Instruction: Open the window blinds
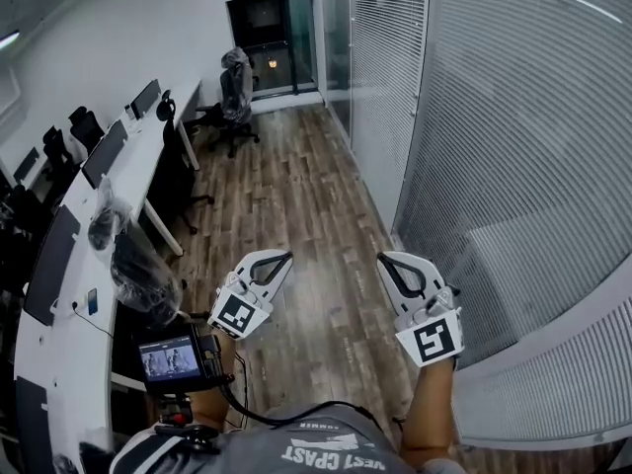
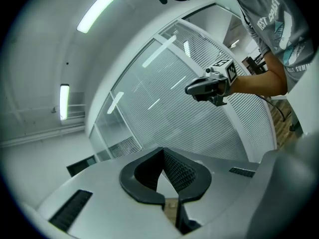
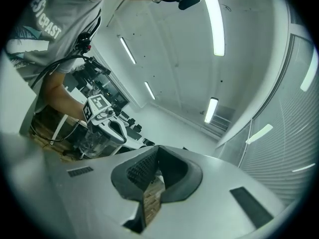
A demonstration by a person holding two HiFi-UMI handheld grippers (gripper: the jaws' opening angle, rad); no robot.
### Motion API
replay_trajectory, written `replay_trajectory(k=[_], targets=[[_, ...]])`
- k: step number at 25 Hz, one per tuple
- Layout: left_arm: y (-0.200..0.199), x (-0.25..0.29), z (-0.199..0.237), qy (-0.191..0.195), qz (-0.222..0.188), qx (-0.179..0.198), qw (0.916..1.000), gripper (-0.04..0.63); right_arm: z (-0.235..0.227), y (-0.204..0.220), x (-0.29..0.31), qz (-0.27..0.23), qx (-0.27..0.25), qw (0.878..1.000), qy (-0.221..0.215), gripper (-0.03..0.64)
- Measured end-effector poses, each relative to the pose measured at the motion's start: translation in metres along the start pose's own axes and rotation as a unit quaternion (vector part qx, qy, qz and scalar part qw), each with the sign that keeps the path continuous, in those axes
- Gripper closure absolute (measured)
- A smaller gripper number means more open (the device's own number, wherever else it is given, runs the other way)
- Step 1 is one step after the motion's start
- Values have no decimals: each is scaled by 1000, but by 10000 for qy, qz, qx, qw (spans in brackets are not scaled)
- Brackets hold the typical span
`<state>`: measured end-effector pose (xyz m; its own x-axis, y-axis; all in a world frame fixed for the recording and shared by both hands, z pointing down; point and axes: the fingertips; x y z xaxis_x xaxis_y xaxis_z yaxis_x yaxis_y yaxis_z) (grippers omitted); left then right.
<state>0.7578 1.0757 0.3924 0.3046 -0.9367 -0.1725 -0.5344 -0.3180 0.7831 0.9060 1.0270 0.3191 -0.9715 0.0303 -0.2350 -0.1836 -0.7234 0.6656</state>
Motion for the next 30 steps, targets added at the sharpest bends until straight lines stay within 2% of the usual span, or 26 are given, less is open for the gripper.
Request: replay_trajectory(k=[4,9,13,17,21,26,30], targets=[[37,32,23,-7,45,-48,10000,594,-19,47,26,-22,116,9999,-33,621],[112,91,65,140,37,-124,9998,594,-52,128,71,196,98,9998,-24,621],[175,129,122,73,-88,-216,9997,594,-75,189,132,394,106,9991,-125,621],[235,152,204,-34,-287,-226,9993,594,-89,238,224,476,-90,9983,-315,621],[290,180,272,-55,-255,-259,9993,594,-113,281,299,490,-114,9981,-366,621],[328,221,336,-128,-375,-370,9985,594,-163,332,359,384,-124,9987,-311,621],[384,267,370,-172,-255,-435,9986,594,-200,405,395,304,16,9991,-299,621]])
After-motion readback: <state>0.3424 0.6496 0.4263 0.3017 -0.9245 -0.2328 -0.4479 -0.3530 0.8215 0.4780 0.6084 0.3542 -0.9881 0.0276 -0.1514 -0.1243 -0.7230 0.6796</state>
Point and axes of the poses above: the fingertips, and each gripper's own axes: x forward along the fingers, z to its left, y out of its underside, and after that the axes turned 14 degrees about -z, right-handed
